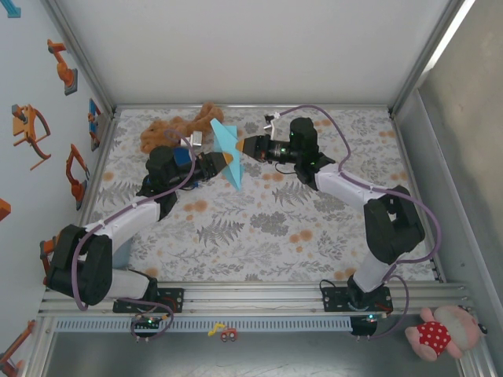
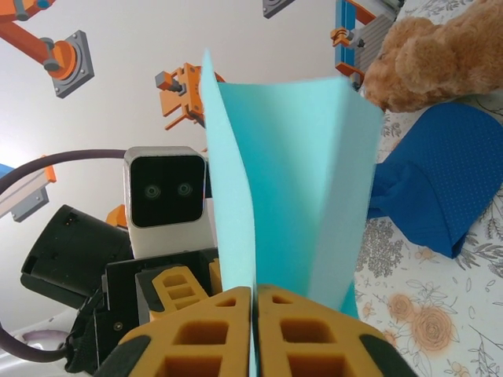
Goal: Fold a paper plane with a square sheet of paper (pick it up from the middle)
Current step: Turn over the paper at the center of the table.
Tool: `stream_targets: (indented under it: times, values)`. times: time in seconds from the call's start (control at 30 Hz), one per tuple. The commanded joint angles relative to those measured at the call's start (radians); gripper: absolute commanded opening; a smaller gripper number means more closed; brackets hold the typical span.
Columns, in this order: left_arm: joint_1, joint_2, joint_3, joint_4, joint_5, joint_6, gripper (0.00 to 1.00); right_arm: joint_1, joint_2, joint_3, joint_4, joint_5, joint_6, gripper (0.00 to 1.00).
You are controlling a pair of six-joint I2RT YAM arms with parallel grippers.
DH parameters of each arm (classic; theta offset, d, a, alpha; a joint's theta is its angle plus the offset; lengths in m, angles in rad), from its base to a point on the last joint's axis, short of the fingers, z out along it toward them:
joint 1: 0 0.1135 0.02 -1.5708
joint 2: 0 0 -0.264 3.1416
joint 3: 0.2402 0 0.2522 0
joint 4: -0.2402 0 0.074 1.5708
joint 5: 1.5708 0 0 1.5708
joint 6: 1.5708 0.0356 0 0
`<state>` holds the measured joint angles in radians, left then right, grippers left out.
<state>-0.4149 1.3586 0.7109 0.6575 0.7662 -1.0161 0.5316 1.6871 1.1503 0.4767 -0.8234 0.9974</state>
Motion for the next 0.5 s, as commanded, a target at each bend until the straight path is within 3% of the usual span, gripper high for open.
stream_targets:
  times: [0.0, 0.17, 0.3, 0.47]
  values:
    - [-0.002, -0.029, -0.001, -0.016, -0.011, 0.028, 0.17, -0.016, -0.052, -0.011, -0.027, 0.015, -0.031, 0.19]
    - [-0.002, -0.038, 0.003, -0.062, -0.026, 0.063, 0.15, -0.026, -0.115, -0.006, -0.213, 0.109, -0.165, 0.32]
    - [0.003, -0.054, 0.016, -0.140, -0.049, 0.111, 0.15, -0.051, -0.160, -0.012, -0.318, 0.176, -0.235, 0.34]
    - [-0.013, -0.083, 0.108, -0.493, -0.182, 0.309, 0.13, -0.066, -0.234, -0.023, -0.493, 0.336, -0.355, 0.34]
